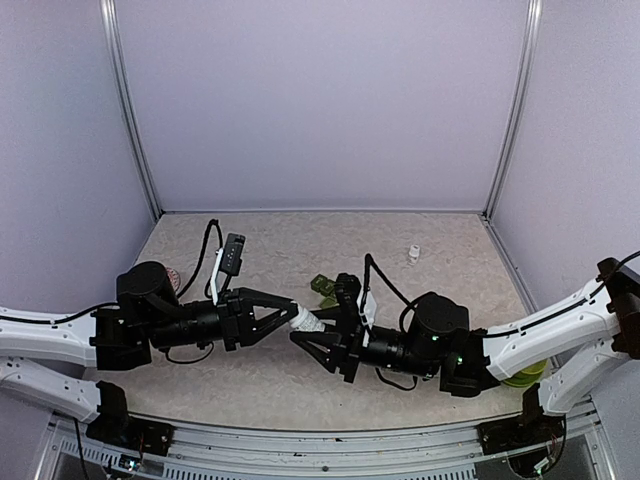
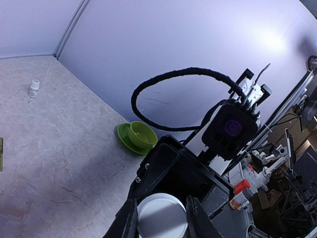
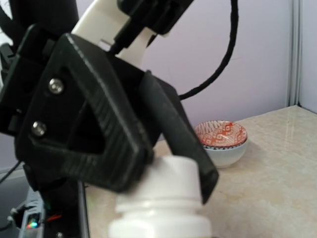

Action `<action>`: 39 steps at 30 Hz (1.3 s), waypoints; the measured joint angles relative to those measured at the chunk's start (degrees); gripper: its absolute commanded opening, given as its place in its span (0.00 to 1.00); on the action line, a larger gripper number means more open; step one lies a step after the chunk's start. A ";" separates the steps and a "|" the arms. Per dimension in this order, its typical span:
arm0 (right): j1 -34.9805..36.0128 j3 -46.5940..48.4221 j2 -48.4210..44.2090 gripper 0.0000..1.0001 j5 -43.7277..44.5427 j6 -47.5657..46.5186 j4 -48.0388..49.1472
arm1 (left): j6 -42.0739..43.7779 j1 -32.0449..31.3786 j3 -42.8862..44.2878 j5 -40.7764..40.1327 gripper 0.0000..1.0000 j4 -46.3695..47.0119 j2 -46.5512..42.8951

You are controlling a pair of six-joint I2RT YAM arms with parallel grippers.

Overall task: Sort the pills into containers
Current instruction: Pass from the right arm to the left, then place the pill bottle at the center of the board.

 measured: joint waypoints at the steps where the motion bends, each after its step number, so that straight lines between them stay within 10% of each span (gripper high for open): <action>1: 0.00 0.02 0.00 0.64 -0.22 0.22 -0.02 | 0.07 -0.07 0.00 0.35 0.11 -0.20 -0.07; 9: 0.04 1.11 0.68 0.99 -0.22 -0.33 -3.85 | 0.26 0.04 0.00 -1.09 0.14 -4.66 -1.79; 23: -0.33 -1.49 -8.66 1.00 5.49 -0.83 -12.59 | 6.36 9.75 0.00 -11.96 0.15 -16.87 -3.52; 39: -0.96 -11.26 -26.86 1.00 24.24 1.79 -23.98 | 17.31 27.39 3.78 -15.08 0.15 -18.21 15.19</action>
